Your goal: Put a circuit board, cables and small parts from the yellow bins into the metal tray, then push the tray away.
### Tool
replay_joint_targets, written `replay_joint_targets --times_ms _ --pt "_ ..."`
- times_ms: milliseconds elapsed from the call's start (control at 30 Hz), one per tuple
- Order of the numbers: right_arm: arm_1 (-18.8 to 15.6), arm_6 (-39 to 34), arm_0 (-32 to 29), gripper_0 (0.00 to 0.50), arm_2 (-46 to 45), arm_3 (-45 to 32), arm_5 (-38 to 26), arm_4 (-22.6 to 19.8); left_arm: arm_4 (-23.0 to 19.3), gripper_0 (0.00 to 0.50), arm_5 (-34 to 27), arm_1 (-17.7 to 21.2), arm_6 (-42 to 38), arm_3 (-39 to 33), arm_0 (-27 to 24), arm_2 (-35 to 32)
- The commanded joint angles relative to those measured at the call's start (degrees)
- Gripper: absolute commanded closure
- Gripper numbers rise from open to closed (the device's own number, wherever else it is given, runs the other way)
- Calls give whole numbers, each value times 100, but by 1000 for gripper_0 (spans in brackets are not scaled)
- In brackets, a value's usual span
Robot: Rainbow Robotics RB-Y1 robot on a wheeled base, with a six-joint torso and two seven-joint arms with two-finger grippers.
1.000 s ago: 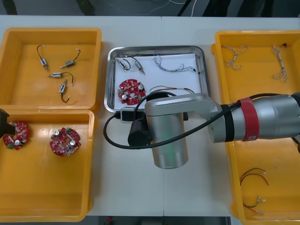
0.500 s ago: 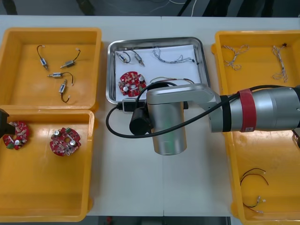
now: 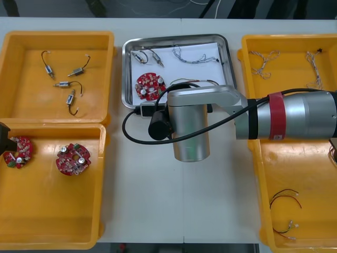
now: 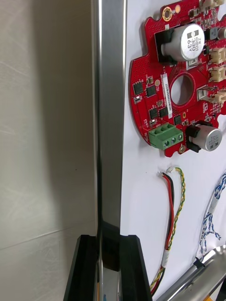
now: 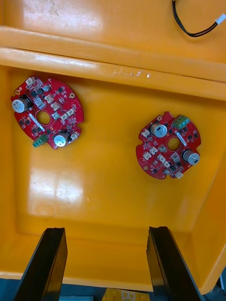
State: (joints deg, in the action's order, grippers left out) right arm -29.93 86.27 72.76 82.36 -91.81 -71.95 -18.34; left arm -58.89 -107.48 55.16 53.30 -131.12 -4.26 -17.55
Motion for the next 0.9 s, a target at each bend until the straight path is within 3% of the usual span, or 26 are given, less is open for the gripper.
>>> replay_joint_targets --times_ms 33,900 --pt "110 179 380 500 34 155 137 67 53 0 60 -58 277 -142 101 -170" --pt "286 267 397 500 -247 822 471 67 53 0 60 -58 277 -142 101 -170"
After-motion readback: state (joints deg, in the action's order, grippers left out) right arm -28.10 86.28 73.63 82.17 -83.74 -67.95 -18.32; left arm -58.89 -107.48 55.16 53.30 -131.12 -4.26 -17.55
